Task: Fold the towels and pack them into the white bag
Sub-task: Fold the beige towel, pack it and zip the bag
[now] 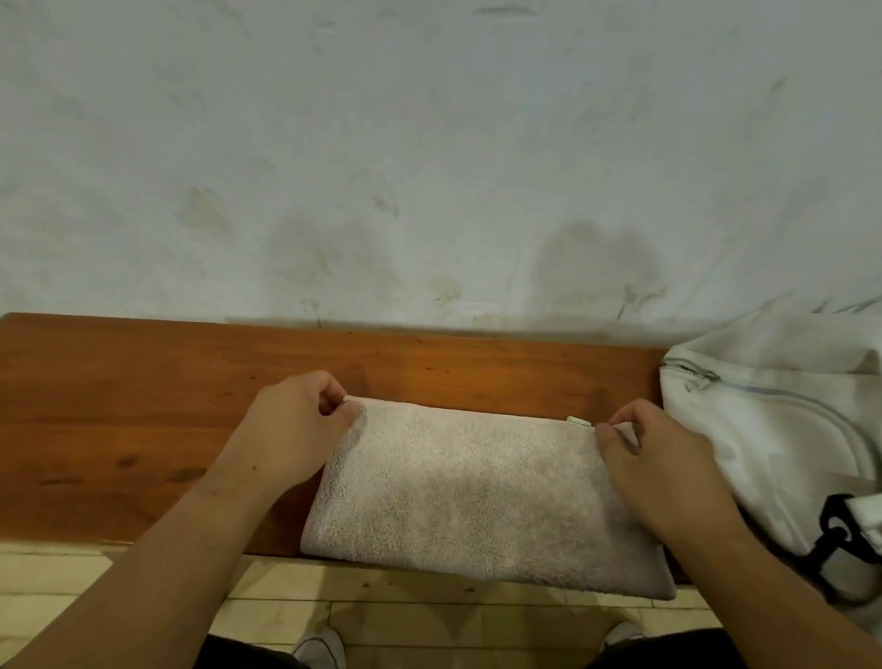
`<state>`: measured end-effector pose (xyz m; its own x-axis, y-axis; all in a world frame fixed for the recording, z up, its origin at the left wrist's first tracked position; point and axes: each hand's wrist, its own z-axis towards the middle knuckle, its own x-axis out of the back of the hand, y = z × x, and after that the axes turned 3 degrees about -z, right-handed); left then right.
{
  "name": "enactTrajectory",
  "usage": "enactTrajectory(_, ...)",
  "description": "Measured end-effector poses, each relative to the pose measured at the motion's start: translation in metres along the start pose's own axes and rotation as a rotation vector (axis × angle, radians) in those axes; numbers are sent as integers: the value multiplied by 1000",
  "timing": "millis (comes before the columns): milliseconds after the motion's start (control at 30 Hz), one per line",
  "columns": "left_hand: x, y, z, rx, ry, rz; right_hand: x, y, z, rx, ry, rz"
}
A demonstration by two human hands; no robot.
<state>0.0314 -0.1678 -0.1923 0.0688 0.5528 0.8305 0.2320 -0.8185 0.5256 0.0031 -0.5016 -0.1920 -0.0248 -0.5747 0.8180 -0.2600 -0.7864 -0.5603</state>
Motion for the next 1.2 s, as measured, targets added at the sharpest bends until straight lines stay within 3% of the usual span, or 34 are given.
enactTrajectory(400, -5, 3, 1, 37, 60, 0, -1, -6, -5, 26, 19, -128)
enactTrajectory(467, -1, 6, -3, -1, 99, 34, 0, -11, -11, 115, 125, -285)
enactTrajectory(533, -2, 13, -14, -154, 168, 118, -4, -21, -25, 271, 233, -383)
enactTrajectory(633, -21, 33, -48, -378, 54, 148, -26, -33, -53, 374, 23, -441)
enactTrajectory(733, -55, 34, -71, -411, -146, 244, -51, -27, -65, 372, -169, -499)
enactTrajectory(833, -64, 20, -64, -408, -110, 370, -55, -22, -53, 402, -184, -516)
enactTrajectory(1033, -66, 23, -49, -331, -55, 384, -56, -18, -22, 440, -169, -501)
enactTrajectory(1200, -58, 32, -45, -309, -118, 277, -43, -22, -18, 277, -150, -382)
